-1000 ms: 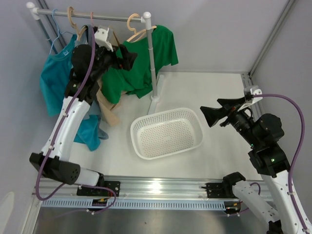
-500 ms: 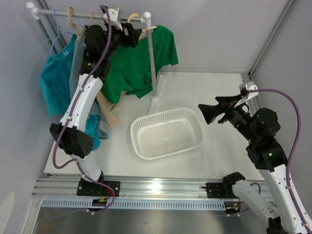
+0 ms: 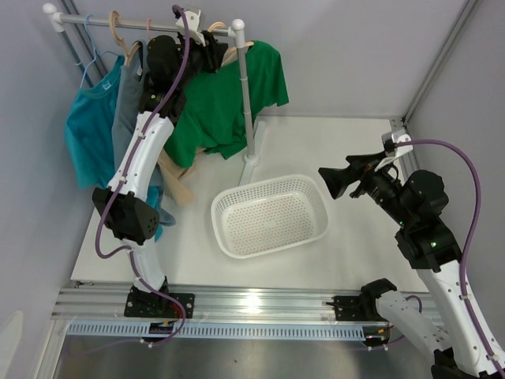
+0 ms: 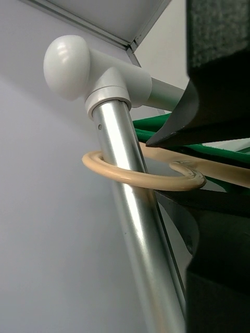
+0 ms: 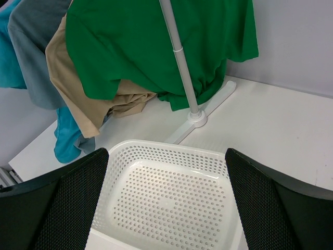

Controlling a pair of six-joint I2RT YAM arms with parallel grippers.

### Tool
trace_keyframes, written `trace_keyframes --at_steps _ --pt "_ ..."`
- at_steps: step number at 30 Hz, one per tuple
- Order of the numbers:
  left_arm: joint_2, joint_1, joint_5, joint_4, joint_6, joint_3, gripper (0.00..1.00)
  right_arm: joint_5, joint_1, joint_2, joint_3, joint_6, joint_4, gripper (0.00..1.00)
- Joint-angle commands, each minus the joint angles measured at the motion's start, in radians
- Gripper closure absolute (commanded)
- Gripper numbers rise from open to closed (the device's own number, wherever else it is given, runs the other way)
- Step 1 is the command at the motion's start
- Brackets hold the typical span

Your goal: Remove the t-shirt from the hanger

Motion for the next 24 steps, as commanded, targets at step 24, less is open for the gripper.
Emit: trace_keyframes --at_steps 24 --pt "-0.096 -0.005 -0.136 -0.005 -0.062 0.157 0.99 -0.01 0.006 0.039 0.03 0.006 0.005 0.01"
